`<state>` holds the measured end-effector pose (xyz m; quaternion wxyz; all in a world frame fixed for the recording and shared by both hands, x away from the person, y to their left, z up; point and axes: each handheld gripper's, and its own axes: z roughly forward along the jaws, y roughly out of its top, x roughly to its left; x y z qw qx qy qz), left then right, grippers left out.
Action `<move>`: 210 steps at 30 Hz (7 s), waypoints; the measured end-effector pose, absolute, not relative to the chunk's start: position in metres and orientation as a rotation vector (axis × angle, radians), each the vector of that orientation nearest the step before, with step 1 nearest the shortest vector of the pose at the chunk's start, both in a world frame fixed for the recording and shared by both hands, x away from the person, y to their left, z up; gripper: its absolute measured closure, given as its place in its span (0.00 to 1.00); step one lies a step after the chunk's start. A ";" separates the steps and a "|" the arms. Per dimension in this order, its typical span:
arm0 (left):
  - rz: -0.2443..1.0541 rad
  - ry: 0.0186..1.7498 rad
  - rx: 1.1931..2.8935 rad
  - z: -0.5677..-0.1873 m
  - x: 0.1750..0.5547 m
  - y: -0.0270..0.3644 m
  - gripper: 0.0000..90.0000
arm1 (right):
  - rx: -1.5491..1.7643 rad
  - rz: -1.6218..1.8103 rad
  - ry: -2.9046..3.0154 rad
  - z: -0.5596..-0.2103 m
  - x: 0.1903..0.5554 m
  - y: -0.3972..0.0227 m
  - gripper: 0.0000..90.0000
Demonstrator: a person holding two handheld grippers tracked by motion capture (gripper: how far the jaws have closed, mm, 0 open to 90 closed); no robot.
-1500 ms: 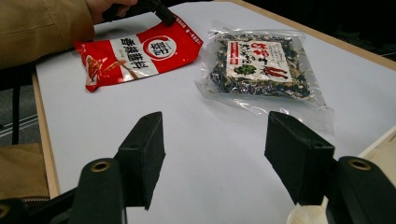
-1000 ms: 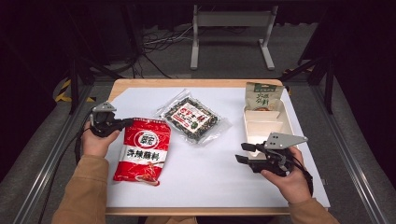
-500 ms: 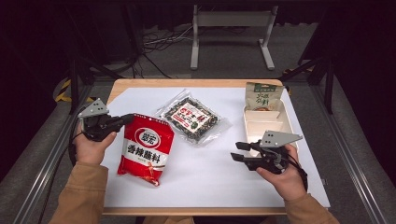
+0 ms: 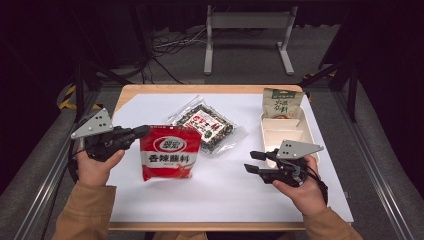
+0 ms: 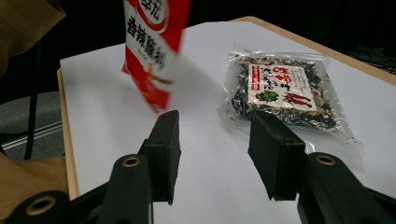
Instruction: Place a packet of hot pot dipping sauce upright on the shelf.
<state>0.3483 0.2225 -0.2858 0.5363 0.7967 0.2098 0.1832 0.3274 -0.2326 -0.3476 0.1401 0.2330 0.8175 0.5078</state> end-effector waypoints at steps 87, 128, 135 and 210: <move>0.265 0.476 1.905 -0.305 0.351 0.179 0.38 | 0.430 1.521 2.542 -0.302 0.346 -0.237 1.00; 0.334 0.746 1.956 -0.372 0.385 0.214 0.39 | 0.465 1.401 2.331 -0.252 0.396 -0.308 1.00; 0.344 0.750 1.945 -0.381 0.386 0.219 0.40 | 0.489 1.404 2.306 -0.251 0.403 -0.321 1.00; 0.285 0.811 1.948 -0.402 0.394 0.227 0.39 | 0.707 1.094 2.305 -0.334 0.470 -0.363 0.98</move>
